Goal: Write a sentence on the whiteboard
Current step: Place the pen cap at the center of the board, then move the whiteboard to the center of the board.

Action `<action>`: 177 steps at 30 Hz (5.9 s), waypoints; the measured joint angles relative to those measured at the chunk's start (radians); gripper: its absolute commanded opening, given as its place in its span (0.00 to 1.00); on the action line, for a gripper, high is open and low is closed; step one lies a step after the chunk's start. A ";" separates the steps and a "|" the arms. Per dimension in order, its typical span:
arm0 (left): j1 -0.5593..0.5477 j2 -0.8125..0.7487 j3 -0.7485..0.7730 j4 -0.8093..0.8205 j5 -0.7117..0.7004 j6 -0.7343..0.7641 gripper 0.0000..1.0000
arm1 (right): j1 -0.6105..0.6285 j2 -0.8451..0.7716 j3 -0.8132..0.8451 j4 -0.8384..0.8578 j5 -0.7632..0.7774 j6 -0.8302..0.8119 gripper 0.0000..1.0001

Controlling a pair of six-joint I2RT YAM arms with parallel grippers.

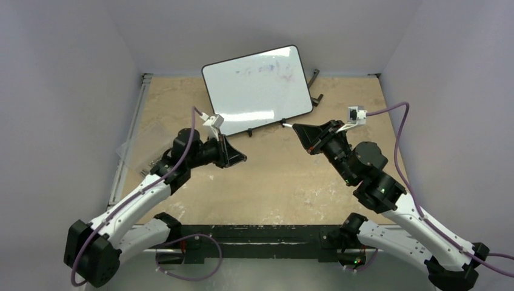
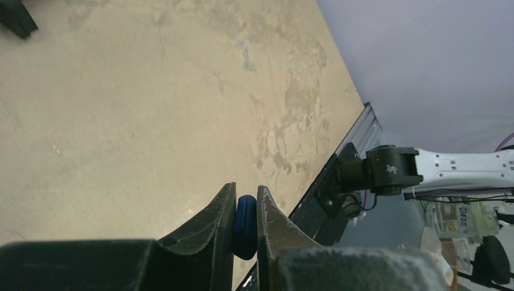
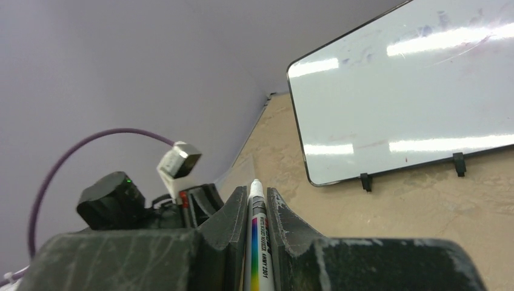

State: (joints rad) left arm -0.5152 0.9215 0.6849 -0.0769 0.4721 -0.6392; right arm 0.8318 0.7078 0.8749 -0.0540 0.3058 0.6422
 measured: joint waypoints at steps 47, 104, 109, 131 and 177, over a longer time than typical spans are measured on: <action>-0.162 0.732 -0.153 0.605 0.098 -0.201 0.47 | 0.000 0.010 0.000 -0.014 0.020 -0.006 0.00; 0.578 0.982 0.807 0.129 0.350 -0.058 0.57 | 0.000 0.008 -0.003 -0.110 0.035 -0.041 0.00; 0.624 0.982 0.775 0.239 0.392 -0.058 0.56 | 0.000 0.012 -0.018 -0.111 0.016 -0.041 0.00; 0.666 1.227 0.724 0.664 0.466 -0.278 0.53 | 0.000 0.015 -0.018 -0.114 0.014 -0.058 0.00; 0.605 1.484 0.991 1.016 0.530 -0.607 0.00 | 0.000 0.024 -0.018 -0.124 0.005 -0.083 0.00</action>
State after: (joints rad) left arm 0.0895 2.4050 1.6756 0.9394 1.0023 -1.2465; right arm 0.8318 0.7322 0.8574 -0.1776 0.3111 0.5591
